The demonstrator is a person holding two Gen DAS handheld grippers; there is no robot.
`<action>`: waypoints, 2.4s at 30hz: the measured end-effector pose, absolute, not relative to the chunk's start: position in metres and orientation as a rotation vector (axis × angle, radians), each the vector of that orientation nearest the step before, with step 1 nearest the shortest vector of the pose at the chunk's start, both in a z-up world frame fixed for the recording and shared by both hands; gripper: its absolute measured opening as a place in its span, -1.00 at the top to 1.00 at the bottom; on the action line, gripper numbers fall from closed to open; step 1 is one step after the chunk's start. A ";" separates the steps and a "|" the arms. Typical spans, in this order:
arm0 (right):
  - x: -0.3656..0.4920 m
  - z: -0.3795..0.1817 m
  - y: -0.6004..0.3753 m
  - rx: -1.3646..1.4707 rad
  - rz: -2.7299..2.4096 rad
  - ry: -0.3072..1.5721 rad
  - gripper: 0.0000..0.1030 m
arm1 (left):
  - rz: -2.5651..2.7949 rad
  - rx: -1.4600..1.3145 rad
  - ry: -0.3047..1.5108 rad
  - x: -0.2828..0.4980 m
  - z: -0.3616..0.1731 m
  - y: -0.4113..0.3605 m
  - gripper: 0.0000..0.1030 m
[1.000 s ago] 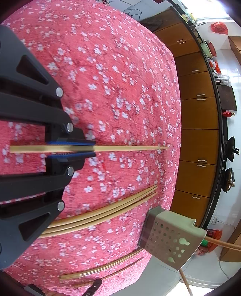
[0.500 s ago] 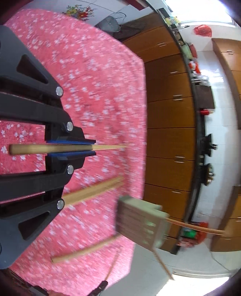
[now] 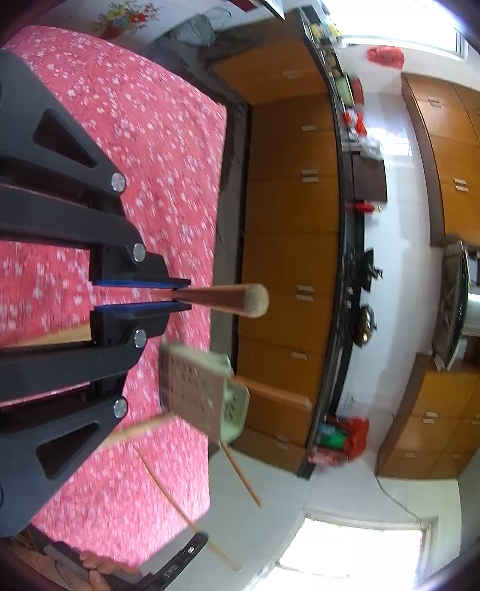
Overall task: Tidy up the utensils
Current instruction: 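Lift the left gripper's chopstick over the holder while the right gripper carries its chopstick there, then open the left gripper over the holder while the right gripper releases its chopstick into it, then lower the left gripper onto a third chopstick and close it while the right gripper grasps one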
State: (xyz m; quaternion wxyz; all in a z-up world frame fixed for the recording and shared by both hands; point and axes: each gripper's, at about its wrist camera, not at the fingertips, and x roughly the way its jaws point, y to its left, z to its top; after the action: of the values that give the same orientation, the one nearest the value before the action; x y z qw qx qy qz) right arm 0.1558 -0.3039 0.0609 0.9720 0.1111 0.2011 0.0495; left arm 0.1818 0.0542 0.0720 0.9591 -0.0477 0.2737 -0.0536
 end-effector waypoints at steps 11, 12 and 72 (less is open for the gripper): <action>0.156 0.143 -0.271 0.243 0.237 0.201 0.85 | -0.310 -0.103 0.445 0.181 0.151 0.002 0.84; 0.157 0.146 -0.268 0.237 0.233 0.187 0.85 | -0.311 -0.099 0.429 0.185 0.158 -0.003 0.84; 0.198 -0.094 -0.254 0.153 0.098 0.945 0.82 | -0.100 -0.152 0.883 0.195 -0.068 0.046 0.47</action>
State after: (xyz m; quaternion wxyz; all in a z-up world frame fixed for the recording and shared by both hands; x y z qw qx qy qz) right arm 0.1975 -0.2543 -0.0941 0.8864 0.0737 0.4545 0.0473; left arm 0.1954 0.0455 -0.0683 0.9001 -0.0734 0.4268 -0.0482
